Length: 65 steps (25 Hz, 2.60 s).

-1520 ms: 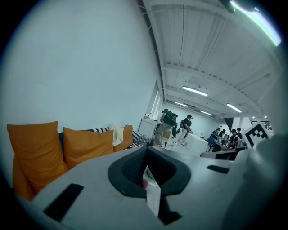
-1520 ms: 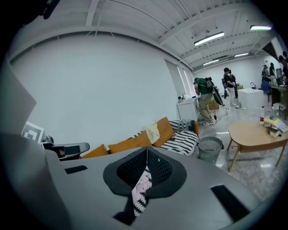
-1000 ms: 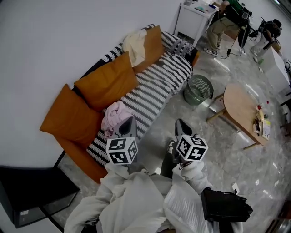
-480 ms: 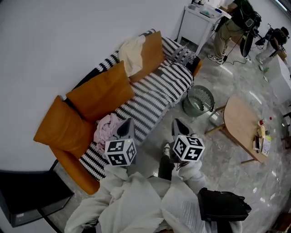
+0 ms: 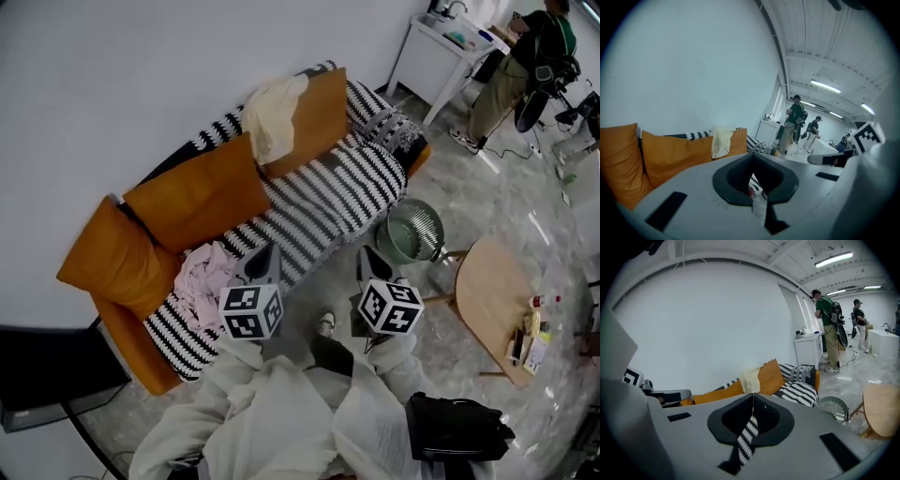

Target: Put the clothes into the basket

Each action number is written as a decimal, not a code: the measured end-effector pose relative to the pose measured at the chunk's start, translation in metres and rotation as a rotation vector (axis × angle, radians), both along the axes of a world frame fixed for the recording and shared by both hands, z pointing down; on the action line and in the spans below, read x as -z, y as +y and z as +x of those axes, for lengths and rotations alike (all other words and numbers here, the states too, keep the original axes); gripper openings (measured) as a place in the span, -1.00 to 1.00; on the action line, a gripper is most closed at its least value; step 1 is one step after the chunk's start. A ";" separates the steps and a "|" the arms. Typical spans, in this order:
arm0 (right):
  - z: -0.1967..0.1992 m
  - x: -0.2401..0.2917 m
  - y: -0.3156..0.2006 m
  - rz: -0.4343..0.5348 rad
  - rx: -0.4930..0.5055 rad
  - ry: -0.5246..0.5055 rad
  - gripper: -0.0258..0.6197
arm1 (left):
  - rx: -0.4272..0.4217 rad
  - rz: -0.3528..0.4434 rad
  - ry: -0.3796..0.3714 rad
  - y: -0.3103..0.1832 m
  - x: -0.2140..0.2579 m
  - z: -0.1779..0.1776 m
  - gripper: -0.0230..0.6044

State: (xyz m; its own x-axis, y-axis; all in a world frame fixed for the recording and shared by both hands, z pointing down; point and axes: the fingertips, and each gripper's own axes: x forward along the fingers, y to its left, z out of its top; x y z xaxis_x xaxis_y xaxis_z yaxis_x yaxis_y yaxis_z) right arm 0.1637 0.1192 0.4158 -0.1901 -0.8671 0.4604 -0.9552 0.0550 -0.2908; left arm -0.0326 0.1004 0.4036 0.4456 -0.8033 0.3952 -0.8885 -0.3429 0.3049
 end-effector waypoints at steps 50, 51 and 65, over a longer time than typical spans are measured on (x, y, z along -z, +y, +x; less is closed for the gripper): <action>-0.373 -0.167 -0.118 -0.307 0.885 -0.018 -0.84 | 0.871 -0.320 -0.037 0.055 -0.154 -0.305 -0.91; -0.386 -0.178 -0.112 -0.326 0.903 -0.028 -0.84 | 0.886 -0.337 -0.031 0.061 -0.165 -0.311 -0.91; -0.440 -0.338 -0.033 -0.480 1.107 0.057 -0.84 | 0.953 -0.474 0.039 0.106 -0.306 -0.340 -0.91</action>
